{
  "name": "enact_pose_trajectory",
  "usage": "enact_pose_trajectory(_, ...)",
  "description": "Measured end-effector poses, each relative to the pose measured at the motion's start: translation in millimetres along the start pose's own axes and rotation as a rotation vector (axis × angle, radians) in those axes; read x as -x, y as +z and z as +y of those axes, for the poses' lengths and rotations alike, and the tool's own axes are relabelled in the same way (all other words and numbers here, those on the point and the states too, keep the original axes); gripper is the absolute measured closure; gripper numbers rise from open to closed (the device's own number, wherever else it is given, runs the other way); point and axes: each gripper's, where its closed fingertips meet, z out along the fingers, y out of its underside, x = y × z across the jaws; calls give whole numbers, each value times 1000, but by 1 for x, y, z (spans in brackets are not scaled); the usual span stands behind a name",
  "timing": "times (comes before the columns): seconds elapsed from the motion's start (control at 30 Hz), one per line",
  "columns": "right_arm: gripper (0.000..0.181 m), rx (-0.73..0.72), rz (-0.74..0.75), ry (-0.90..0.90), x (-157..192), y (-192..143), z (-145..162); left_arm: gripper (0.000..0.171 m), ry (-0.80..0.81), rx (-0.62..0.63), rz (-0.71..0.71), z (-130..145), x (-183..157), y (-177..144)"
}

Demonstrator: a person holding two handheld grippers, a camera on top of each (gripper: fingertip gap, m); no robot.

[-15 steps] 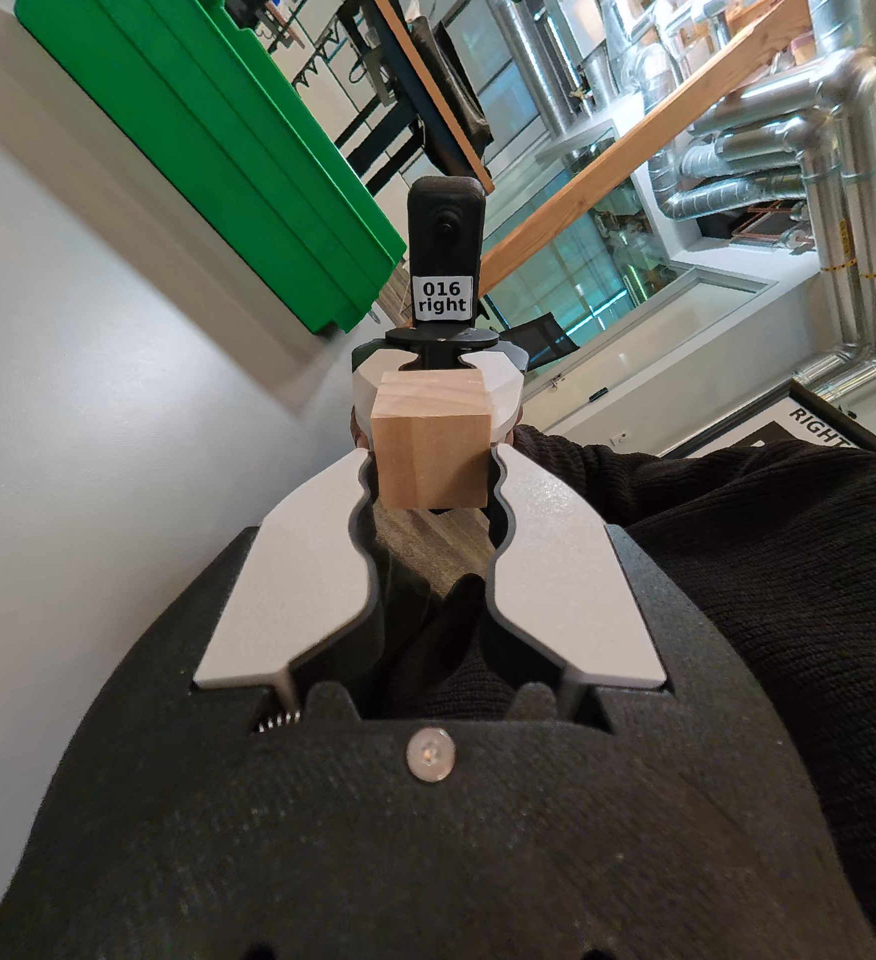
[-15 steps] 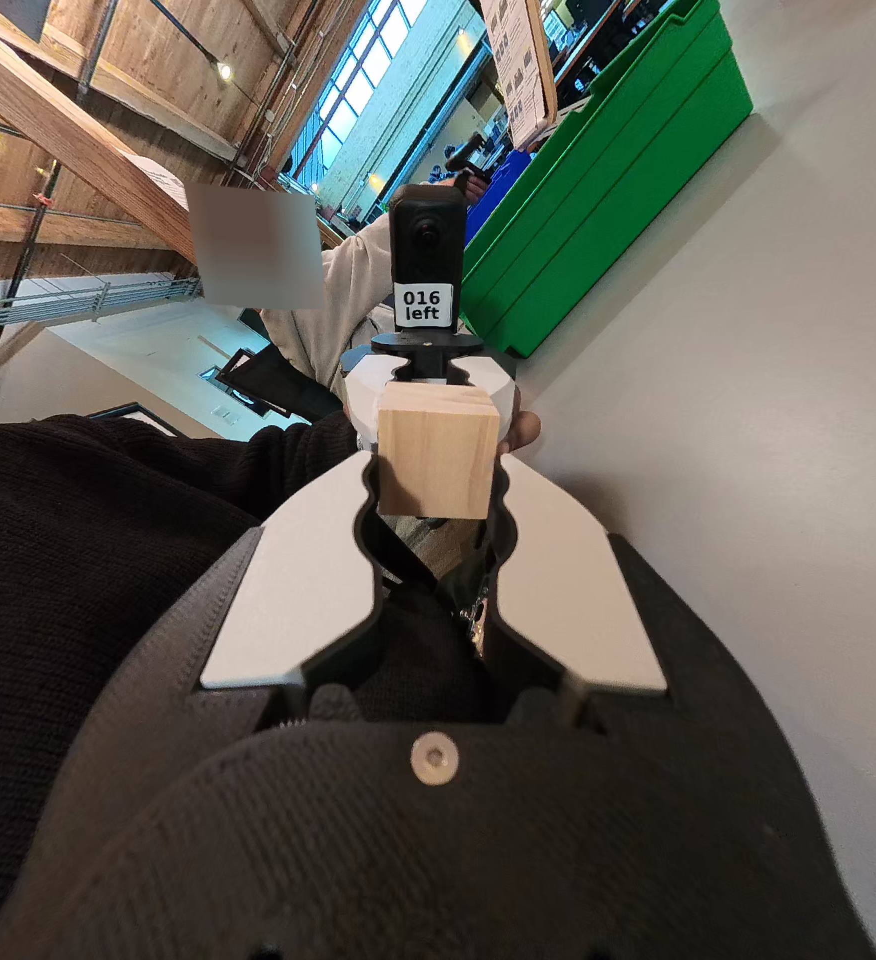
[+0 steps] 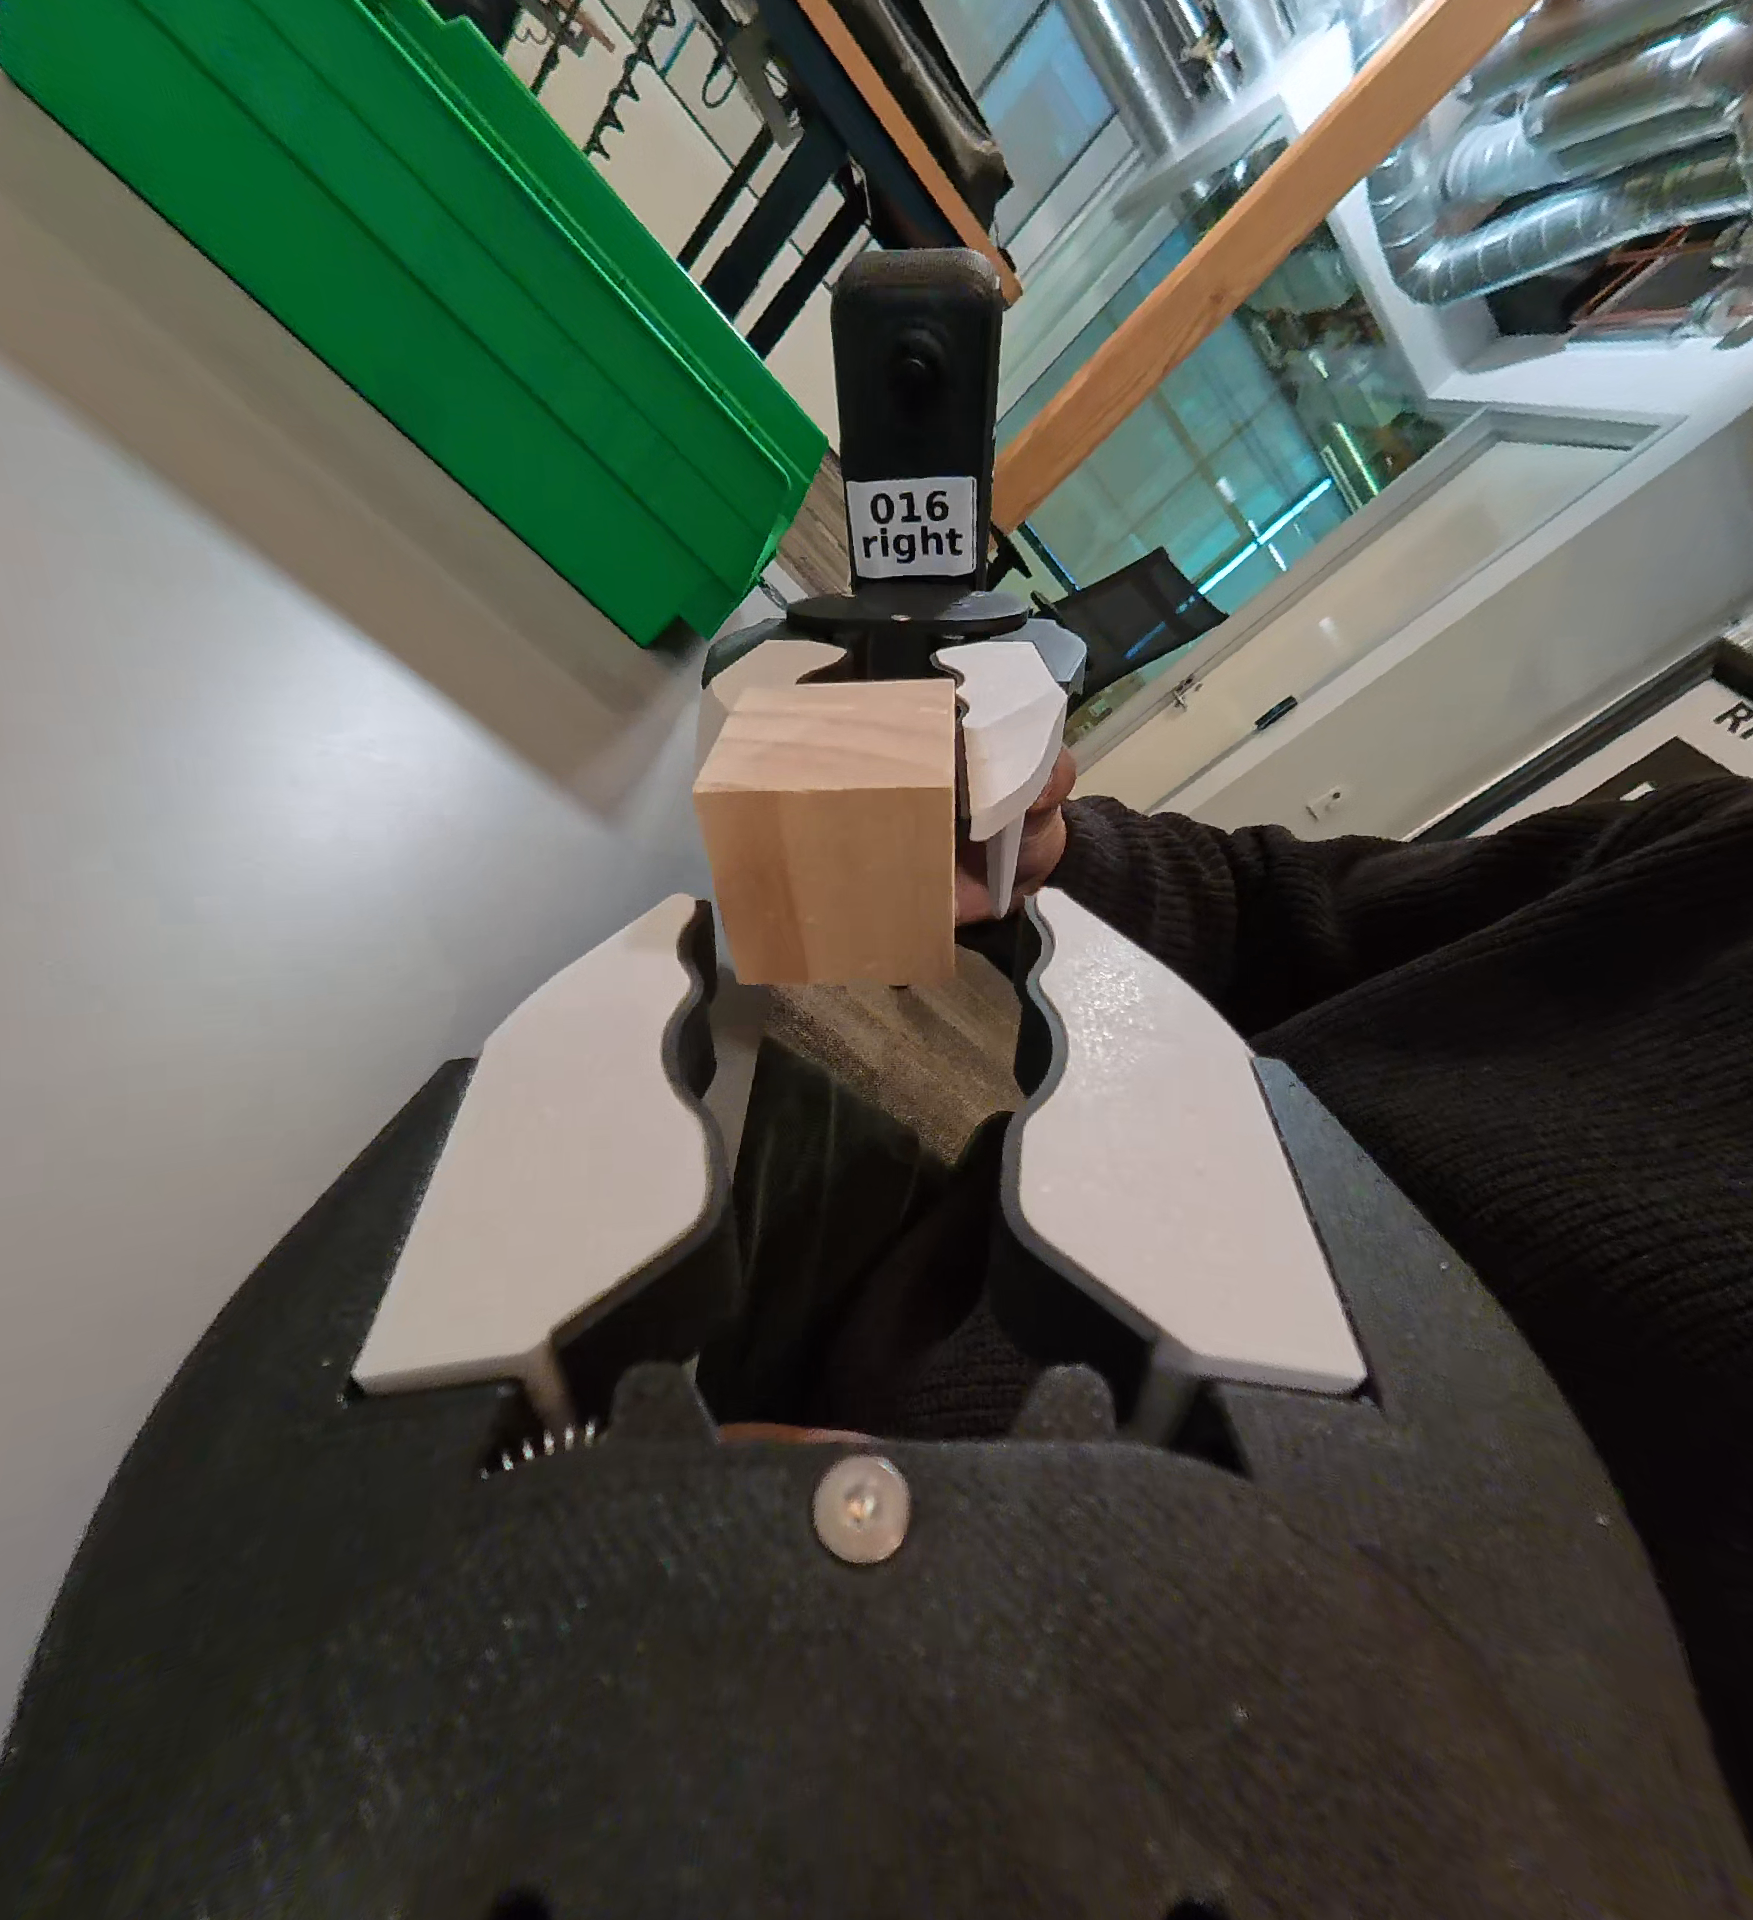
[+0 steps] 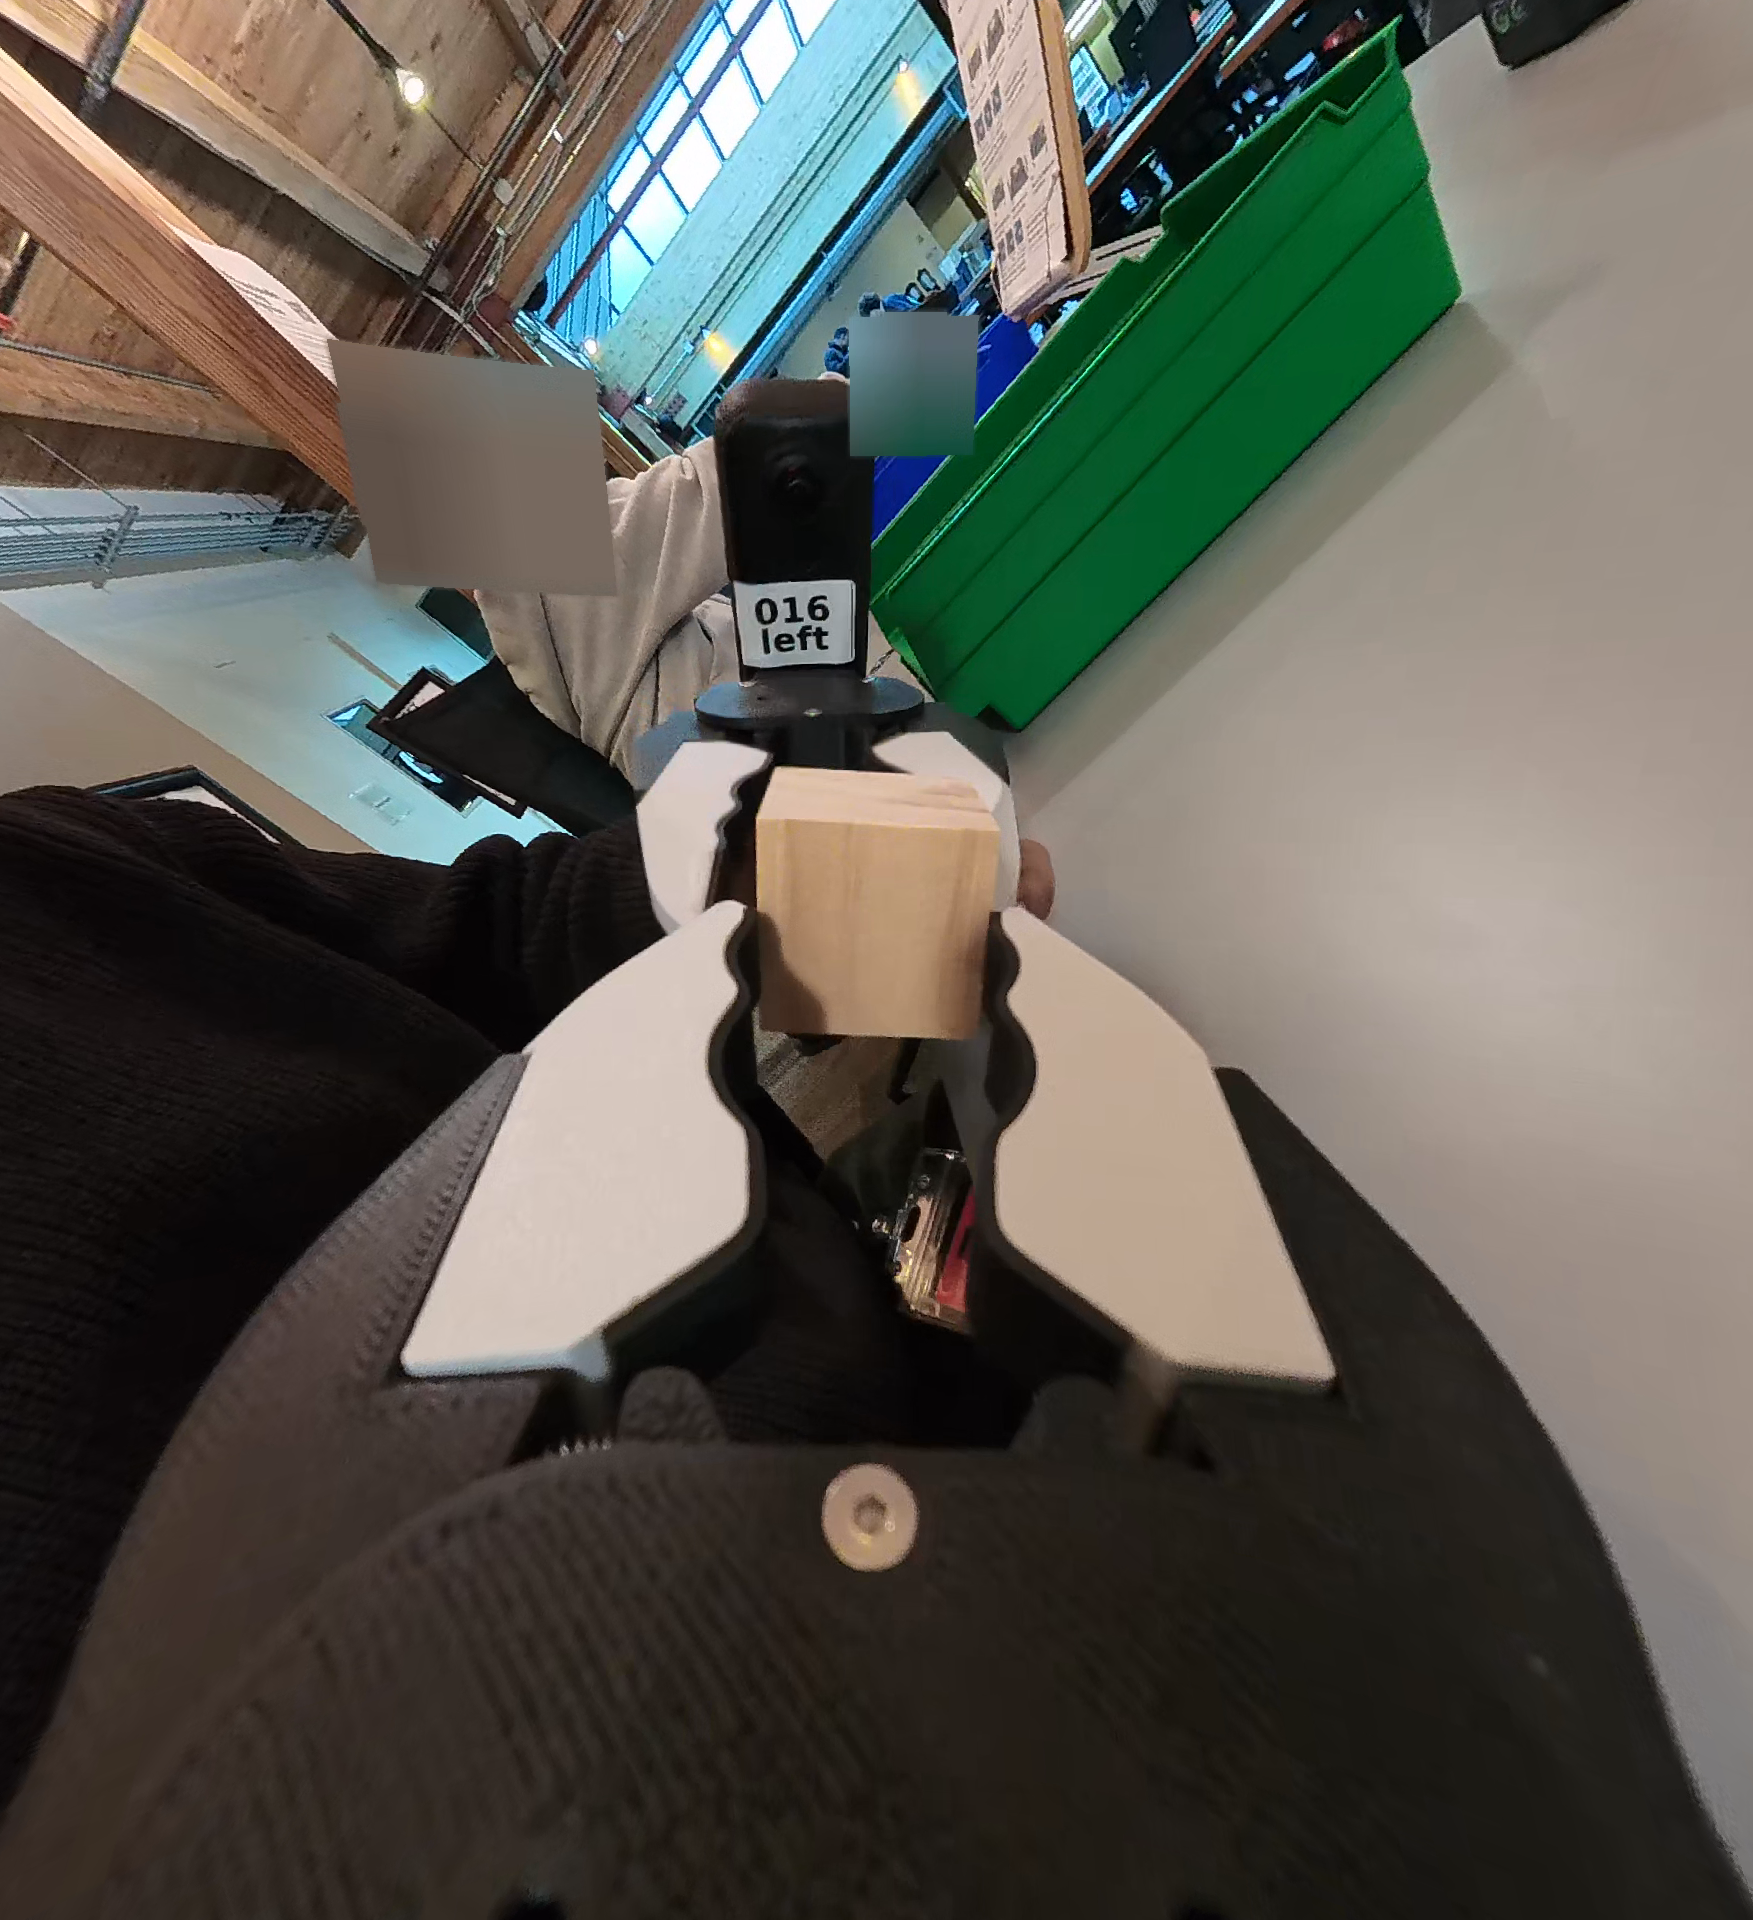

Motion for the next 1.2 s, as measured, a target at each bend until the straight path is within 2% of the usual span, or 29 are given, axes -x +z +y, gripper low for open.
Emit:
enact_pose_trajectory(0.67,139,-5,0,-19,1,-2,-3,117,-46,-38,17,-6,1,-3)
enact_pose_trajectory(0.8,140,-87,1,-61,13,-14,-29,118,-52,-53,21,-9,1,-5)
enact_pose_trajectory(0.93,139,-198,172,-277,20,-73,-93,117,-61,-89,63,-15,-5,-7)
enact_pose_trajectory(1.0,139,-160,319,-390,11,-115,-122,118,-70,-95,66,-15,-4,-7)
enact_pose_trajectory(1.1,139,32,538,-536,-20,-179,-153,118,-83,-81,53,-12,1,-5)
enact_pose_trajectory(1.2,139,385,715,-644,-70,-237,-158,119,-91,-76,50,-11,4,-2)
